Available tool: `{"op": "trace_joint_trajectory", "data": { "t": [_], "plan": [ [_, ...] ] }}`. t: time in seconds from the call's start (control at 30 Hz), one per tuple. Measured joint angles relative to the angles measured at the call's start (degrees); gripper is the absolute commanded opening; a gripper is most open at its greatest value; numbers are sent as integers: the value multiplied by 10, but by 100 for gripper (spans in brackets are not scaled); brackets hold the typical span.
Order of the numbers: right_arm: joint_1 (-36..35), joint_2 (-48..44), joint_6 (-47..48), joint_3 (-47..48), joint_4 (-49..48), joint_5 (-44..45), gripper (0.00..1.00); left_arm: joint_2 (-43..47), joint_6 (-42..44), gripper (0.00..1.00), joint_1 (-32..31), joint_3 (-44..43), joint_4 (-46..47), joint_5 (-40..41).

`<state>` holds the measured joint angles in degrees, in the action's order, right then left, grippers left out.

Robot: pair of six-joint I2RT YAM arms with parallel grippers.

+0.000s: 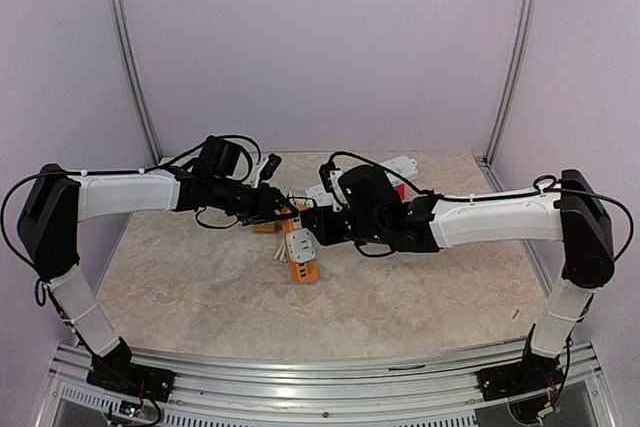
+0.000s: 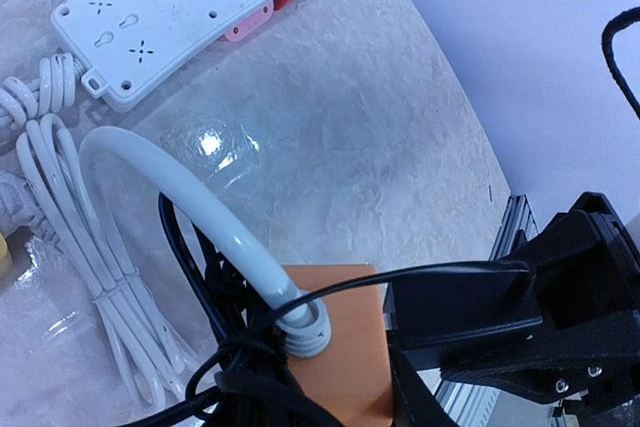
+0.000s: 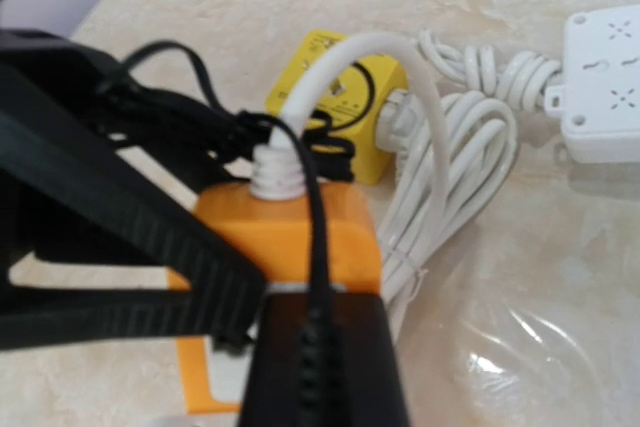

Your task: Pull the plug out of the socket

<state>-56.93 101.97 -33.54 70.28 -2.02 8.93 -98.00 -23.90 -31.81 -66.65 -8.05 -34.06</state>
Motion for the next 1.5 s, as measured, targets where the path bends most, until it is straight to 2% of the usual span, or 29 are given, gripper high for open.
{"op": "trace_joint_trajectory", "data": {
  "t": [0.23, 0.57, 1.23, 1.5],
  "plan": [
    [21, -18, -11, -36, -39, -52, 0, 0, 10, 16, -2, 0, 3, -2],
    [23, -18, -17, -36, -40, -58, 0, 0, 13, 16, -2, 0, 3, -2],
    [-20, 36, 12, 70, 72, 56, 0, 0, 12, 16, 2, 0, -1, 10],
    [-23, 37, 16, 77, 85, 68, 0, 0, 13, 16, 2, -2, -1, 9]
  ]
}}
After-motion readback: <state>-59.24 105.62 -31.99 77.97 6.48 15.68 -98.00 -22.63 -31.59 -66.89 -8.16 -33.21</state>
